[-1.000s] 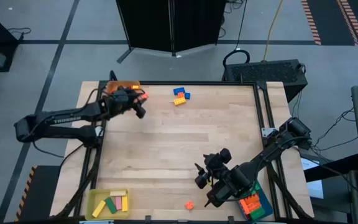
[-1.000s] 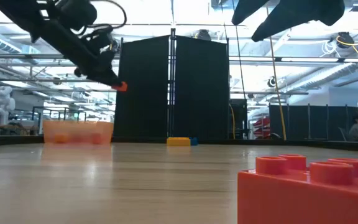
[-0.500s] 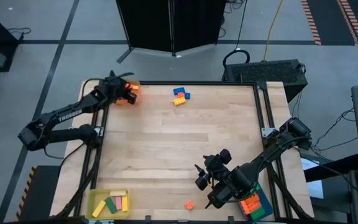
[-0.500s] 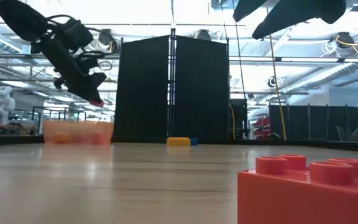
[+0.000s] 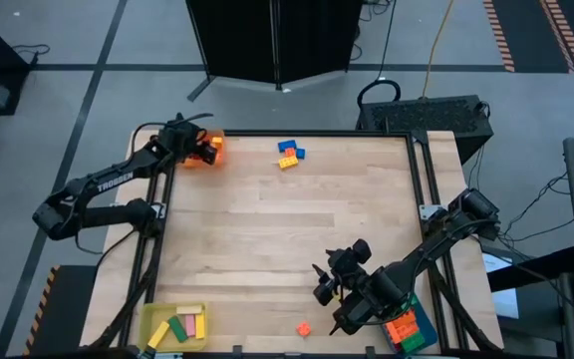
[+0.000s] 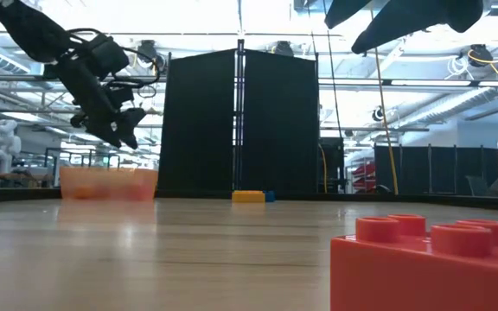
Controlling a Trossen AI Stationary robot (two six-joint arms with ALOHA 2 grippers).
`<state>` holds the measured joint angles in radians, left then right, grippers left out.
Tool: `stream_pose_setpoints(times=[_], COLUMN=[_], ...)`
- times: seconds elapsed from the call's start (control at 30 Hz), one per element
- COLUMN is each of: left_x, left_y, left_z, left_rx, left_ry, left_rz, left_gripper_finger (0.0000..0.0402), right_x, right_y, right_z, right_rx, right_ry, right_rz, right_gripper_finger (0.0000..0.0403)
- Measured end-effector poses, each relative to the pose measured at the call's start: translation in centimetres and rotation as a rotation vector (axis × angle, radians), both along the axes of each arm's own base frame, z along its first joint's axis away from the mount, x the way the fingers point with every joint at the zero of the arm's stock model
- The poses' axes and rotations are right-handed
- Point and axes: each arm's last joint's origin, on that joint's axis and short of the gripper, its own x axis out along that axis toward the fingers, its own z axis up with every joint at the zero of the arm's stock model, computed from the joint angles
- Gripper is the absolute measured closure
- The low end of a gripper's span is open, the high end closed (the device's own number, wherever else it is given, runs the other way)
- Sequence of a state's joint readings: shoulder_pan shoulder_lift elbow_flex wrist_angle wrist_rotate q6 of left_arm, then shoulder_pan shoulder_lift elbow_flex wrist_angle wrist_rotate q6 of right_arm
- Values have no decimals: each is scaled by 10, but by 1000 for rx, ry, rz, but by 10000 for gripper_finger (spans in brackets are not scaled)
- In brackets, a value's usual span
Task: Sort blocks by size
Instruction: Put the orange 4 stud game piece into the orange bin
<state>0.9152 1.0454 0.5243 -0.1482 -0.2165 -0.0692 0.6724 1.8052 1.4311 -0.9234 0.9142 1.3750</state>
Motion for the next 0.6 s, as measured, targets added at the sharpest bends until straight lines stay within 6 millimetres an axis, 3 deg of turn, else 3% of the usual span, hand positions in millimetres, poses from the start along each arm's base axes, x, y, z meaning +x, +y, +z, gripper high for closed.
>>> stream_pose_setpoints(times=[0.1, 0.3, 0.6], left_x=[1, 15, 48], left_y=[0, -11, -50], left_z=[0, 1, 2], left_rx=[-6, -33, -120], left_ry=[-2, -50, -176], left_rz=[-43, -426, -906], left_gripper_finger=[151, 150, 149], right_x=[0, 1, 3], right_y=[0, -4, -8], right_z=[0, 0, 0], right_rx=[0, -46, -42], right_ry=[0, 39, 37], right_rz=[0, 21, -2], right_gripper_finger=[165, 165, 165])
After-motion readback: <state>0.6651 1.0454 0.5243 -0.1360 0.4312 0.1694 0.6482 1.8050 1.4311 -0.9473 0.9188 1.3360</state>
